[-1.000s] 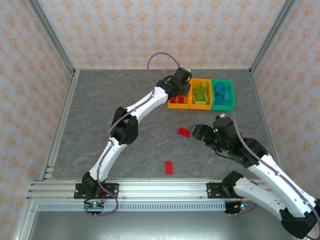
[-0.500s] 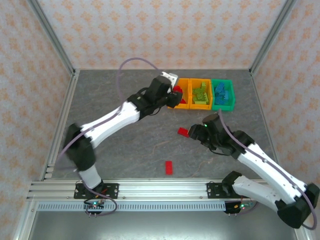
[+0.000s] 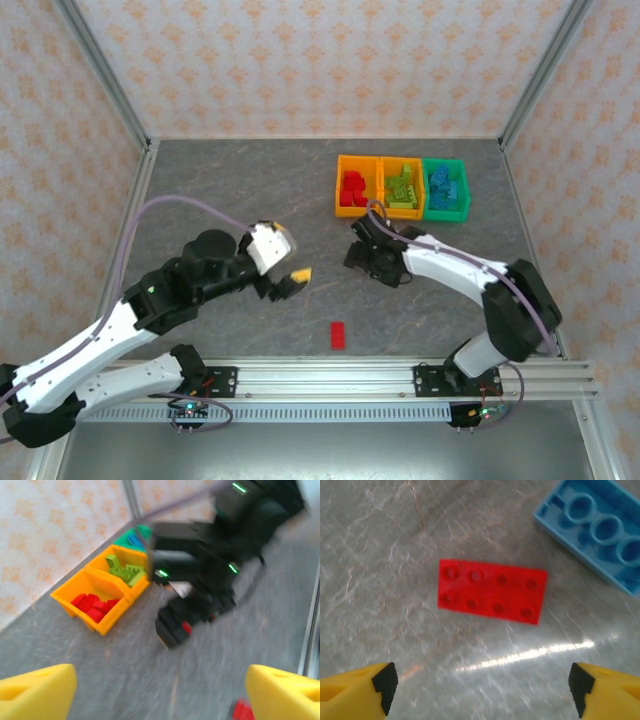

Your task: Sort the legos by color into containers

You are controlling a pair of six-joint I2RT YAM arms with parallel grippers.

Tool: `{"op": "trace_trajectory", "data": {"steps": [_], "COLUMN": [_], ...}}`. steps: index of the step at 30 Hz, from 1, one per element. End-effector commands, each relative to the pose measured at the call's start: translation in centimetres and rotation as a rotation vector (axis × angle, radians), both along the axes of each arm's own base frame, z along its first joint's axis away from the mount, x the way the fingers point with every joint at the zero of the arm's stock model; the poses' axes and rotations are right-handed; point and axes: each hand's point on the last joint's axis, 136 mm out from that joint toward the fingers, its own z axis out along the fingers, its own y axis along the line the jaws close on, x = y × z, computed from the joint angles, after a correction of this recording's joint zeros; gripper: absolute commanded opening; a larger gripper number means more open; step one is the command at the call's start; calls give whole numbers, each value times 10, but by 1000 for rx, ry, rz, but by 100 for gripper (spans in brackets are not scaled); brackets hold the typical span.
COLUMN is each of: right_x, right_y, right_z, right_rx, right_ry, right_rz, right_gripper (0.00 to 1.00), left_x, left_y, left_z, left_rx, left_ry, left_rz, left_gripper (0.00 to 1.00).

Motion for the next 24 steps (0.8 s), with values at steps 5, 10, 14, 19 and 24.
{"op": "trace_trajectory", "data": {"steps": [5,10,14,19,24], "right_x": [36,40,38,34,41], "right_y": [2,2,-4,-6,-6], "right_z": [-17,-33,-41,-40,6], "right_rx": [-120,-163,-196,-192,-111], "right_ry": [-38,-5,9,9,-121], "right_rz": [-66,-80,-84,-79,-98], "right_gripper": [96,95,87,70,58], "left_x": [-10,-16,-16,-14,-12], "left_y": [33,29,29,28,30], "left_z": [-68,-83,-95,-94,-92], "left_rx": [307,309,335,300,285], "left_ry": [-182,-129,-100,-86,-83], "left_rz": [-81,-137,-149,-160,-149], "left_gripper": [100,100,100,100,100]}}
